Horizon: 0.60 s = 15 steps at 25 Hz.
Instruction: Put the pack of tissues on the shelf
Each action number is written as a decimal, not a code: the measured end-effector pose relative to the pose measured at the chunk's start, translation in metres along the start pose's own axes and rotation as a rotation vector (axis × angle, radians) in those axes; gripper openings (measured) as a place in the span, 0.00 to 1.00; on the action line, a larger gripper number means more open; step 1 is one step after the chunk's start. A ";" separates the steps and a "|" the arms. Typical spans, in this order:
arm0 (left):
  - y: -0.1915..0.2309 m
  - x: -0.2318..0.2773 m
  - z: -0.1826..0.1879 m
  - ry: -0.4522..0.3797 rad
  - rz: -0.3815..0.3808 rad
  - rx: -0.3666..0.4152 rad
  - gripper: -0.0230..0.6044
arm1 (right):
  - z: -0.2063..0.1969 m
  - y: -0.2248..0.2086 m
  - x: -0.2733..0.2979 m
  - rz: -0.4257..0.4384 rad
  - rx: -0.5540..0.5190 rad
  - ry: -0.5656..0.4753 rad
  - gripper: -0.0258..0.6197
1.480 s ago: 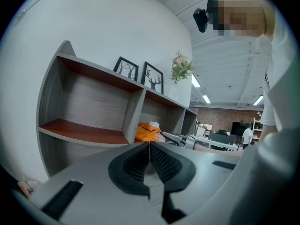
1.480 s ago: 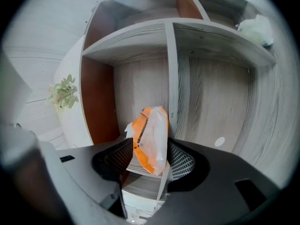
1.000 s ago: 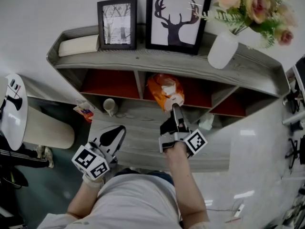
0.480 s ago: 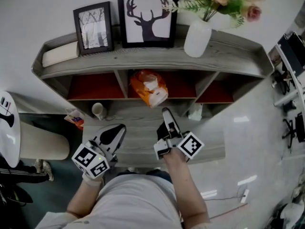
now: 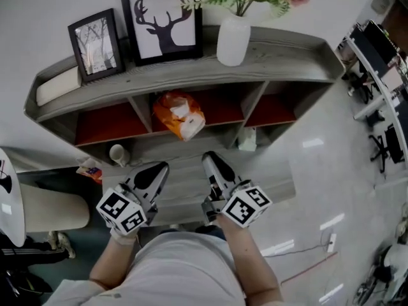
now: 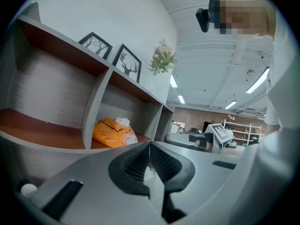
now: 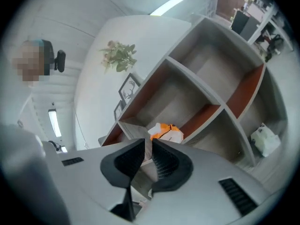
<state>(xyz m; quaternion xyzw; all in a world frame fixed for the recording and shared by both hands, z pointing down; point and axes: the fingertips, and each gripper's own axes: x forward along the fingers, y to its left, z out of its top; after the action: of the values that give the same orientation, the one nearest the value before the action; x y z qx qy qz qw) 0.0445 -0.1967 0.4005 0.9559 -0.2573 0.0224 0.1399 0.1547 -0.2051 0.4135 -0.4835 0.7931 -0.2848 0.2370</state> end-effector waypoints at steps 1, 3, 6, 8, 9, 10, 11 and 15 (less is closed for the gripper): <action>-0.002 0.002 0.000 0.001 -0.010 0.001 0.06 | 0.000 0.002 -0.003 -0.003 -0.023 0.003 0.13; -0.005 0.007 -0.001 0.003 -0.028 0.002 0.06 | 0.000 0.005 -0.008 -0.012 -0.075 0.008 0.13; -0.009 0.011 -0.002 0.006 -0.049 0.000 0.06 | 0.000 0.010 -0.014 -0.033 -0.184 0.023 0.13; -0.010 0.014 -0.003 0.008 -0.059 -0.001 0.06 | -0.001 0.014 -0.016 -0.044 -0.255 0.036 0.13; -0.011 0.014 -0.003 0.009 -0.063 -0.001 0.06 | -0.001 0.016 -0.017 -0.048 -0.280 0.041 0.13; -0.012 0.015 -0.004 0.009 -0.067 -0.001 0.06 | -0.002 0.017 -0.018 -0.051 -0.299 0.044 0.13; -0.013 0.016 -0.004 0.010 -0.070 -0.001 0.06 | -0.002 0.018 -0.018 -0.053 -0.314 0.047 0.13; -0.013 0.018 -0.005 0.013 -0.076 0.000 0.06 | -0.005 0.017 -0.019 -0.066 -0.347 0.053 0.13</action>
<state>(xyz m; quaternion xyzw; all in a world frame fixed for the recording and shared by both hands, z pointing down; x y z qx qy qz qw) 0.0664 -0.1932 0.4036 0.9648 -0.2198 0.0235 0.1423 0.1492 -0.1810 0.4075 -0.5353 0.8200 -0.1637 0.1196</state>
